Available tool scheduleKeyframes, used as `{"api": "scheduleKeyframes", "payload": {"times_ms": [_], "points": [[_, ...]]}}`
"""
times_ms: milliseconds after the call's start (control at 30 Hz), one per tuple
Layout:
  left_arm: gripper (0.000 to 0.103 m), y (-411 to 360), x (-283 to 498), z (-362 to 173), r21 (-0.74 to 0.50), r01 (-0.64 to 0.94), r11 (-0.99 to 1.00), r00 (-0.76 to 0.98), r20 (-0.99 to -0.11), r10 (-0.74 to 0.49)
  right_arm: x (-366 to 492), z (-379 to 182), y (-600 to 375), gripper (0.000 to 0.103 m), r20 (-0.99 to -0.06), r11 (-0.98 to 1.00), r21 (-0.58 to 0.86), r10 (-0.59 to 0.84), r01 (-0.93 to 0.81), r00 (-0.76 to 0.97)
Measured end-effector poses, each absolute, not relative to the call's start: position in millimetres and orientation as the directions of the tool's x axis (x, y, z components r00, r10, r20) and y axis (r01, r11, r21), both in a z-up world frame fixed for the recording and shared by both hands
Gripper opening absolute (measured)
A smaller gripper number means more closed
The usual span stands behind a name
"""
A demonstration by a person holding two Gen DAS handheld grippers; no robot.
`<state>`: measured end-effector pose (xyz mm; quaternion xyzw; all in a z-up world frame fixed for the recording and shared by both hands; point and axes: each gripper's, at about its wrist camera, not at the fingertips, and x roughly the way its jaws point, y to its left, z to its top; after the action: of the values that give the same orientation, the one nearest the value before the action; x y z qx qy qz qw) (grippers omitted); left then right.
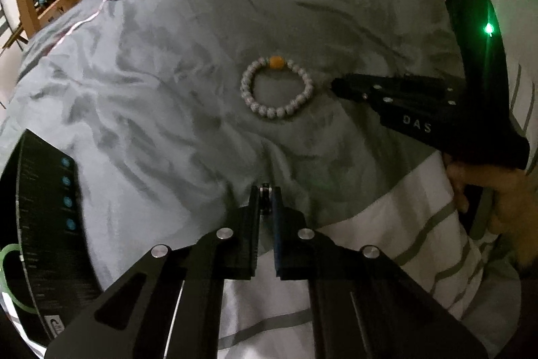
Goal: Organize jewelry
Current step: 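Lift the silver ring with the right tool and carry it to the box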
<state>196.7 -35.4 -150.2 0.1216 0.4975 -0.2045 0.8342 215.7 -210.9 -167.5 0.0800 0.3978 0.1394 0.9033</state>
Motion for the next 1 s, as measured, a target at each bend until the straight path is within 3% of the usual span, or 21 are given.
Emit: {"api": "scheduleKeyframes", "payload": {"times_ms": [400, 1000], "points": [[0.006, -27.8, 201.1, -138.3, 0.009, 0.425, 0.905, 0.48, -0.85, -0.217, 212.4, -151.1, -222.3, 0.02, -0.626, 0.931, 0.32, 0.349, -0.178, 0.698], [0.006, -8.4, 190.2, -106.2, -0.003, 0.376, 0.927, 0.563, -0.793, -0.231, 192.7, -117.3, -195.3, 0.02, -0.586, 0.923, 0.287, 0.382, -0.258, 0.715]]}}
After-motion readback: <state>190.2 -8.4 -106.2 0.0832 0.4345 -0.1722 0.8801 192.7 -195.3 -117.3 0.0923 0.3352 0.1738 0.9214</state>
